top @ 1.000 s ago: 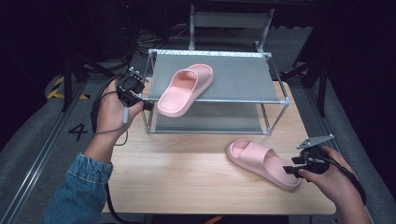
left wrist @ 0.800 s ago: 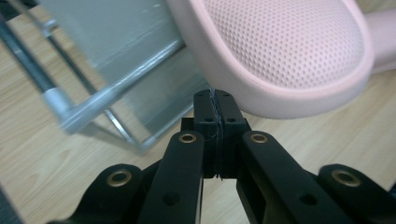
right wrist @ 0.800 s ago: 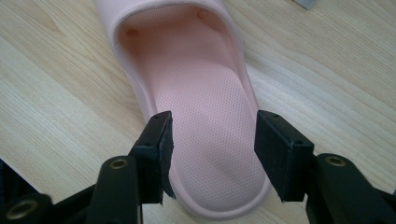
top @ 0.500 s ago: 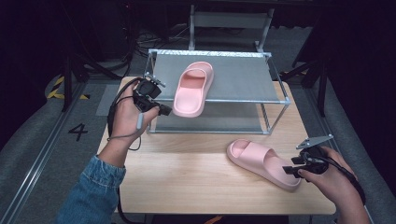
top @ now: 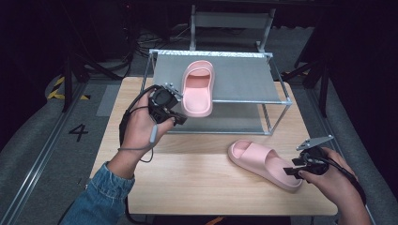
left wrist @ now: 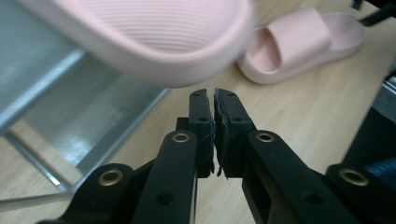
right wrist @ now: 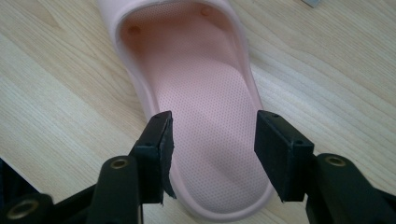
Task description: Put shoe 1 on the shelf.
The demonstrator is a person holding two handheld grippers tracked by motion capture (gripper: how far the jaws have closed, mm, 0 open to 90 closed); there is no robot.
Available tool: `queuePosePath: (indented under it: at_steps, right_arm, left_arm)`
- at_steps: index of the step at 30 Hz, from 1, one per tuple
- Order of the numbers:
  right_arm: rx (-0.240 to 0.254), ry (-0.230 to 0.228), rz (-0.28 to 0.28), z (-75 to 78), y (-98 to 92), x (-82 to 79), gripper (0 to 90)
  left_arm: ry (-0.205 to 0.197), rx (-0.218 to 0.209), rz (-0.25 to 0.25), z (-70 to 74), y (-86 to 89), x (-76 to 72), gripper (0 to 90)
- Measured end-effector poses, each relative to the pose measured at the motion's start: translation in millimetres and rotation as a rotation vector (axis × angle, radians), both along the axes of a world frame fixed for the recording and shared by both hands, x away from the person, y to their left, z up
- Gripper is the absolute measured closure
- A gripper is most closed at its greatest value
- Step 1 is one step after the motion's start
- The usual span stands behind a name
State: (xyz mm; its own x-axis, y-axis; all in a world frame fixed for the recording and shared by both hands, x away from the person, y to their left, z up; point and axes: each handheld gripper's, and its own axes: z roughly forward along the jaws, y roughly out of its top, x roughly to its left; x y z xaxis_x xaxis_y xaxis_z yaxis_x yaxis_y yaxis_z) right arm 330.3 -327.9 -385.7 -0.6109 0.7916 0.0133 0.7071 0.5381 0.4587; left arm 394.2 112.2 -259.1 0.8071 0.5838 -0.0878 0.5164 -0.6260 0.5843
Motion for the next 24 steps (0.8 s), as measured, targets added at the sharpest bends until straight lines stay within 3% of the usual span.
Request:
queuePosePath:
  at_steps: [2, 6, 11, 13, 16, 24]
  right_arm:
    - [-0.001, -0.004, 0.002, 0.6, 0.3, -0.1, 48.6]
    - [-0.001, -0.012, 0.001, 1.0, 1.1, 0.0, 49.1]
    - [-0.002, -0.012, 0.004, -0.4, 0.5, 1.3, 49.3]
    - [-0.001, -0.010, 0.004, -0.5, 0.2, 1.3, 49.4]
    - [0.003, -0.019, 0.004, 0.8, 0.1, 1.0, 50.1]
    - [0.003, -0.020, 0.012, 0.3, 1.7, 1.3, 50.2]
  left_arm:
    - [-0.007, -0.004, -0.029, 0.7, -9.0, -4.9, 85.7]
    - [-0.018, -0.007, -0.040, -0.9, -17.9, -3.0, 85.0]
    - [-0.026, -0.021, -0.012, -4.3, -21.4, 3.3, 86.4]
    - [-0.019, -0.046, -0.005, -4.6, -21.2, 7.1, 86.6]
    - [-0.044, -0.026, 0.029, -6.4, -21.6, 13.4, 87.2]
    - [-0.029, -0.059, 0.068, -8.5, -22.6, 36.0, 87.8]
